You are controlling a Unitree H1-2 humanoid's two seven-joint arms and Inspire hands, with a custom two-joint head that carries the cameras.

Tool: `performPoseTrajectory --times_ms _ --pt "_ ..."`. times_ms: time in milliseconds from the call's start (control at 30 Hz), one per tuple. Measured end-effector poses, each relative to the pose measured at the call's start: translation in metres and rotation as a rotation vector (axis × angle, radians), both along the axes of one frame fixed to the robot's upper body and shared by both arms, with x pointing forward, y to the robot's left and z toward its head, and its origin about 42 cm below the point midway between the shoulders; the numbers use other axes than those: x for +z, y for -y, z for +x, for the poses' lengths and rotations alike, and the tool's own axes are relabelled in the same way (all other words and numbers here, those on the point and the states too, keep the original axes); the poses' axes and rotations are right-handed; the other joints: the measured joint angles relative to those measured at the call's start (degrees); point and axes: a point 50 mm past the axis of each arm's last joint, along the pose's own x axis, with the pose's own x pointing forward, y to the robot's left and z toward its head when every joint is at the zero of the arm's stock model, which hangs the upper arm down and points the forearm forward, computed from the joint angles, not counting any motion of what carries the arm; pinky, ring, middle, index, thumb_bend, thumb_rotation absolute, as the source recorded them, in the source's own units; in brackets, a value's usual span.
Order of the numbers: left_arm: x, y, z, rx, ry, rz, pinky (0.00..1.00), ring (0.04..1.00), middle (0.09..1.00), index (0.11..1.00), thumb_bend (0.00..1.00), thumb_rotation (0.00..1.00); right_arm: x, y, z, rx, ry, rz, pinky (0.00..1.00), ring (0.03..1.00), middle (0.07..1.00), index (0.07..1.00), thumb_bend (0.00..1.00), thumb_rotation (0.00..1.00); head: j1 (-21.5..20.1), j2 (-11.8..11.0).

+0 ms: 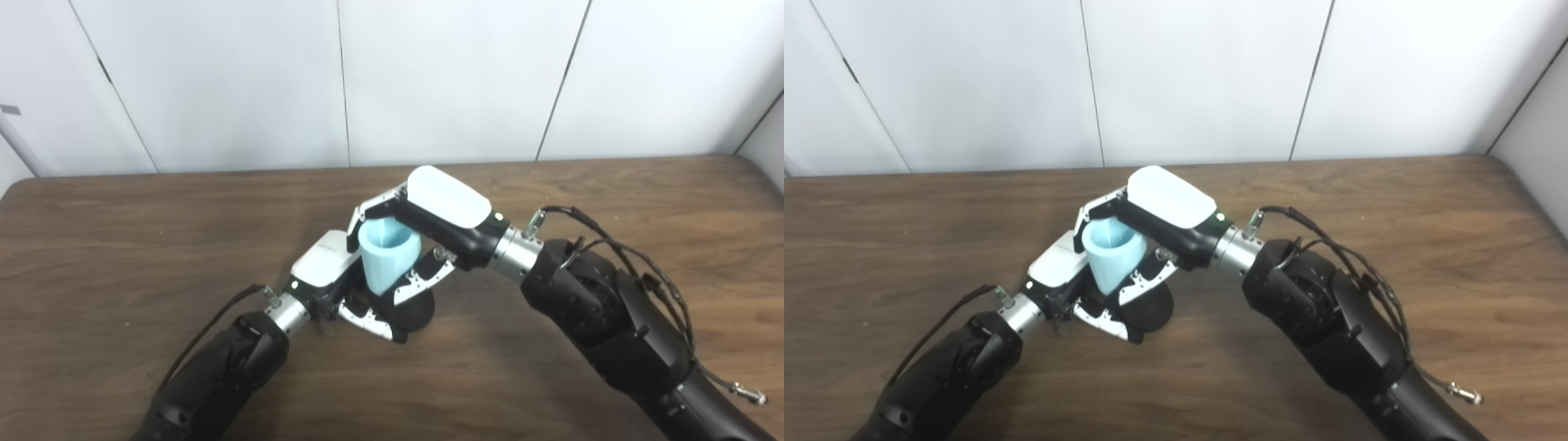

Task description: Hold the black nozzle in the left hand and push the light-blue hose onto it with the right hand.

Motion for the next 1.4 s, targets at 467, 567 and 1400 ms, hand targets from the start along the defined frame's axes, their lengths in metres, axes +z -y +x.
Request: performPoseTrajectory --times_ms 467,567,1400 --pt "0.004 0.000 0.000 -0.003 -0.016 0.011 0.32 0.389 0.453 0.505 0.52 0.00 0.002 0.012 0.002 -0.059 -0.013 0.016 0.28 0.365 0.471 0.551 0.51 0.00 -0.44 0.53" --pt "0.004 0.000 0.000 0.000 -0.019 0.015 0.32 0.388 0.453 0.505 0.52 0.00 0.001 0.013 0.002 -0.061 -0.015 0.017 0.30 0.374 0.478 0.541 0.51 0.00 -0.53 0.53" --pt "0.004 -0.003 0.000 0.009 -0.034 0.025 0.32 0.381 0.455 0.502 0.52 0.00 -0.026 0.001 0.003 -0.114 -0.008 0.138 0.31 0.378 0.483 0.537 0.51 0.00 0.17 1.32"
